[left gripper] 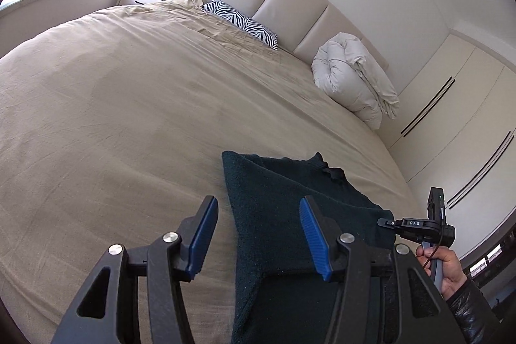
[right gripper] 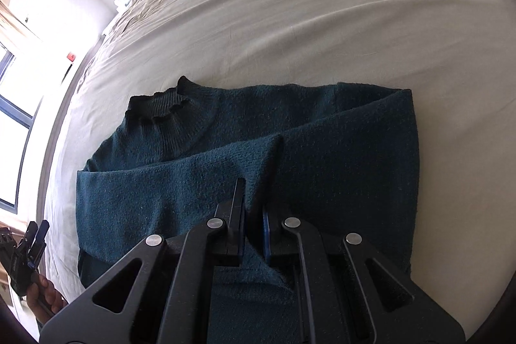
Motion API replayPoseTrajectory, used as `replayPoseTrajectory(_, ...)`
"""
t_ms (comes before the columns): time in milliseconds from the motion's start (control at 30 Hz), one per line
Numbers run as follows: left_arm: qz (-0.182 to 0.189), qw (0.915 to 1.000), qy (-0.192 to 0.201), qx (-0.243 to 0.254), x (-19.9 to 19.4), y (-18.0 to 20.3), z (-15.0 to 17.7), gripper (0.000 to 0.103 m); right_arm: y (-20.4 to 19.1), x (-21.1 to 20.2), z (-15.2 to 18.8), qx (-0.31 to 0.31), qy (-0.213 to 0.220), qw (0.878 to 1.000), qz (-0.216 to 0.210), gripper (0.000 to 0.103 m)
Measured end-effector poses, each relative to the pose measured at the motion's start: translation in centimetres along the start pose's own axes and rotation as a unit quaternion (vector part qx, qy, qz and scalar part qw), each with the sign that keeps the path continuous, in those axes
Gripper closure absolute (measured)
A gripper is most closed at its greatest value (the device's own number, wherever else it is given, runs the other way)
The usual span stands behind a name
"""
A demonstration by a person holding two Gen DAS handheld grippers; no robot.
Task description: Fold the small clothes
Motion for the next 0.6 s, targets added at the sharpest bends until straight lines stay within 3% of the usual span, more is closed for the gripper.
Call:
replayPoseTrajectory(400,0.008,0.9995,-0.021,0.021,2.5,1.6,0.3,0.048,0.3,1.9,0.9,0.009,-0.008,1.000,0.000,0.096)
replayPoseTrajectory(533,0.012,0.9991,-0.039,0.014,4.0,1.4,-0.2,0.061,1.0,2.1,1.0,0.026,-0.008,1.000,-0.012,0.096)
replayPoseTrajectory(600,0.010,0.9986,-0.046,0.024,5.0,1.7,-0.6,0.063,1.2,2.4,1.0,0.031,-0.006,0.999,-0.015,0.096)
Point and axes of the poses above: each gripper's, at about its wrist camera, not at the fingertips, and x roughly the way its jaws point, y to its right, z to its underside, the point moved 7 cm from there along x, roughly the way its jaws point, and after that the axes turned 10 degrees about -z, right-handed, at the moved point
